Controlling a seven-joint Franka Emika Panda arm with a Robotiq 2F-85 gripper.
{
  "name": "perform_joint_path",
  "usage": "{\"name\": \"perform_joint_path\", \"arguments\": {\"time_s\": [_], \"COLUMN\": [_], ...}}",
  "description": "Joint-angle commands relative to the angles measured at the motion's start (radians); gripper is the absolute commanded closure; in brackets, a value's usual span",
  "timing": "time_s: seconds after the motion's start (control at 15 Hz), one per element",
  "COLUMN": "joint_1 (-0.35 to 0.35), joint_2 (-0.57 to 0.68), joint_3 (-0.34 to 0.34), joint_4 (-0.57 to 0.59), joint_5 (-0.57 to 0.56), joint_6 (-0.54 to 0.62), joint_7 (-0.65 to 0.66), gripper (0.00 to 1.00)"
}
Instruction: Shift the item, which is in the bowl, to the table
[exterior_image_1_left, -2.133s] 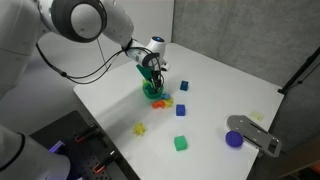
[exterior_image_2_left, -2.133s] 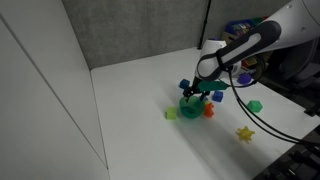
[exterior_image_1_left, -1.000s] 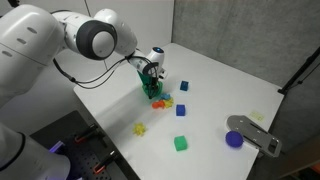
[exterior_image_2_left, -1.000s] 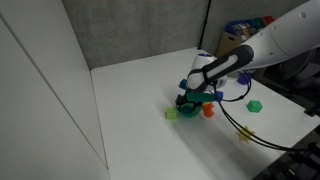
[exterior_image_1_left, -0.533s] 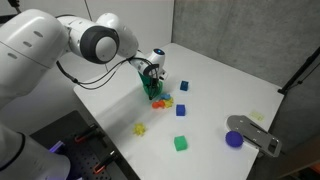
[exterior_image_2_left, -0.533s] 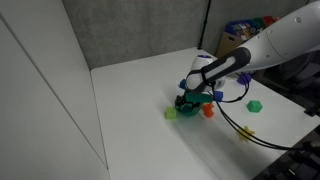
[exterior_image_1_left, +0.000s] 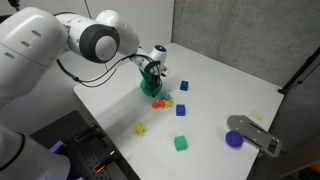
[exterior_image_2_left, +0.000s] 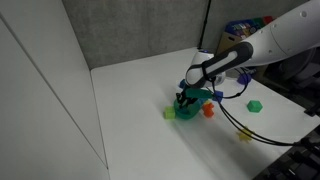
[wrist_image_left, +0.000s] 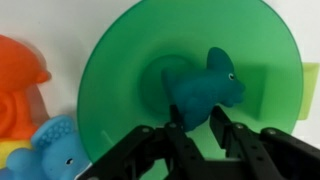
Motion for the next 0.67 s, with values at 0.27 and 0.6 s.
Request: {"name": "perform_joint_path", "arguments": {"time_s": [0.27, 0.6], "joint_1": [-0.048, -0.087], "joint_2": [-0.082, -0.162], "joint_3": [0.049, 0.069], "joint_4": [-0.039, -0.093], "joint_5": [0.030, 0.033], "joint_6": [-0.004, -0.009], "joint_7": [-0.096, -0.163], "gripper": [0.91, 0.92]}}
